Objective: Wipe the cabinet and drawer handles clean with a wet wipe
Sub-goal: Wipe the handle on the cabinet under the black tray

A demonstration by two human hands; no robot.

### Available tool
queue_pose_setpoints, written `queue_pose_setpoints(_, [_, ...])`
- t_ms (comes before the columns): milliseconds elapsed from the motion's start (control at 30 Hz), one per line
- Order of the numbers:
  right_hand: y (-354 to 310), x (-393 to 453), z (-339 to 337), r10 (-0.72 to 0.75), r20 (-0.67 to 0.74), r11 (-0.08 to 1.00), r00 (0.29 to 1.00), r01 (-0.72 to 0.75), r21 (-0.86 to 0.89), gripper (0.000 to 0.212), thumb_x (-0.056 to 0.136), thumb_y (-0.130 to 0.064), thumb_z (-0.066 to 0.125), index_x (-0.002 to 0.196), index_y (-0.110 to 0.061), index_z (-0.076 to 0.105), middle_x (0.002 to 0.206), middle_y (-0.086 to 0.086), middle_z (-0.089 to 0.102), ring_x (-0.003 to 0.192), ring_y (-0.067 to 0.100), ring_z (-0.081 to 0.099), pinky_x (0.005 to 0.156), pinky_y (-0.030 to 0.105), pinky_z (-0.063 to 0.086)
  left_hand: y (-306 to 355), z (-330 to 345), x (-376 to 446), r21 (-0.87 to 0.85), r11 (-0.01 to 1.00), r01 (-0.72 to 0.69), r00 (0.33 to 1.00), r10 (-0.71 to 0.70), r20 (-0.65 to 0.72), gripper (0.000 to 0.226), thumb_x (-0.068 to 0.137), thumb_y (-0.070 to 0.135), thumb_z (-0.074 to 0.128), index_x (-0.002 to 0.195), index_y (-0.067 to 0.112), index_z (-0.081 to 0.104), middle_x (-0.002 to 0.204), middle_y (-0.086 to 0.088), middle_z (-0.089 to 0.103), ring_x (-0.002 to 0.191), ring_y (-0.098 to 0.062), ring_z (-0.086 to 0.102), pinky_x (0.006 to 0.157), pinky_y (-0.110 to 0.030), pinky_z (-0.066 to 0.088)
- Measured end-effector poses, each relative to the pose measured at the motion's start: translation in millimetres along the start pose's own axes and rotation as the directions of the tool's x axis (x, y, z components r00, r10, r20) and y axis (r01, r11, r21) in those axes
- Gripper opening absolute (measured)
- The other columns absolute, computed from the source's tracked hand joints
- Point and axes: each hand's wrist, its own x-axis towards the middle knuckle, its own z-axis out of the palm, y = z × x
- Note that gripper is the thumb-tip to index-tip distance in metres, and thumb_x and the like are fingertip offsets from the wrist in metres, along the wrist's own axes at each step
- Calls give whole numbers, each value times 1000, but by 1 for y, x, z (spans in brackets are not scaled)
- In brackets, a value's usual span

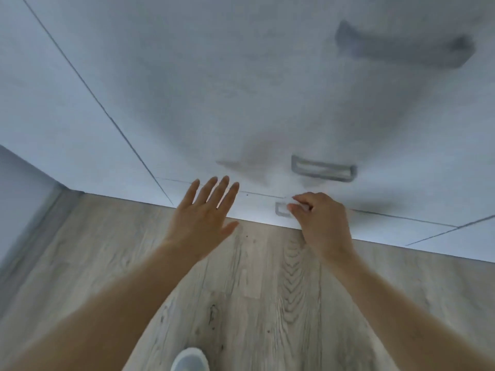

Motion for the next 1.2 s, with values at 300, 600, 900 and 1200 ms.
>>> queue_pose_setpoints(300, [-210, -37, -179, -83, 347, 944, 934, 186, -274, 18, 93, -26, 55, 103, -20, 69, 98, -1, 62, 92, 18, 60, 75, 28, 46, -70, -254, -48, -170, 985, 42, 997, -31, 66, 67, 100, 52, 18, 152, 18, -8, 160, -5, 6, 147, -22, 7, 117, -40, -1])
queue_pose_setpoints(600, [-389, -46, -324, -183, 300, 934, 936, 260, -243, 15, 91, -24, 59, 102, -19, 69, 99, 1, 64, 94, 19, 59, 82, 31, 48, -166, -437, -95, -37, 999, 36, 999, -37, -22, 65, 101, 48, 30, 153, 13, 14, 146, -8, 42, 136, -24, 36, 116, -41, 19])
queue_pose_setpoints(900, [-477, -62, -337, -367, 199, 887, 909, 406, -218, 17, 92, -28, 56, 99, -21, 69, 93, -4, 61, 93, 15, 54, 73, 25, 37, -239, -506, -140, 28, 992, 119, 960, -108, -260, 60, 73, 38, 79, 119, 2, 66, 102, -15, 71, 96, -30, 68, 87, -45, 53])
queue_pose_setpoints(1200, [-569, -97, -293, -395, 196, 892, 897, 426, -150, 15, 90, -21, 57, 94, -16, 71, 88, -5, 61, 79, 12, 53, 65, 24, 38, -338, -503, -182, 35, 984, 175, 969, -165, -185, 59, 100, 46, 35, 148, 11, 32, 145, -11, 44, 135, -26, 40, 114, -42, 23])
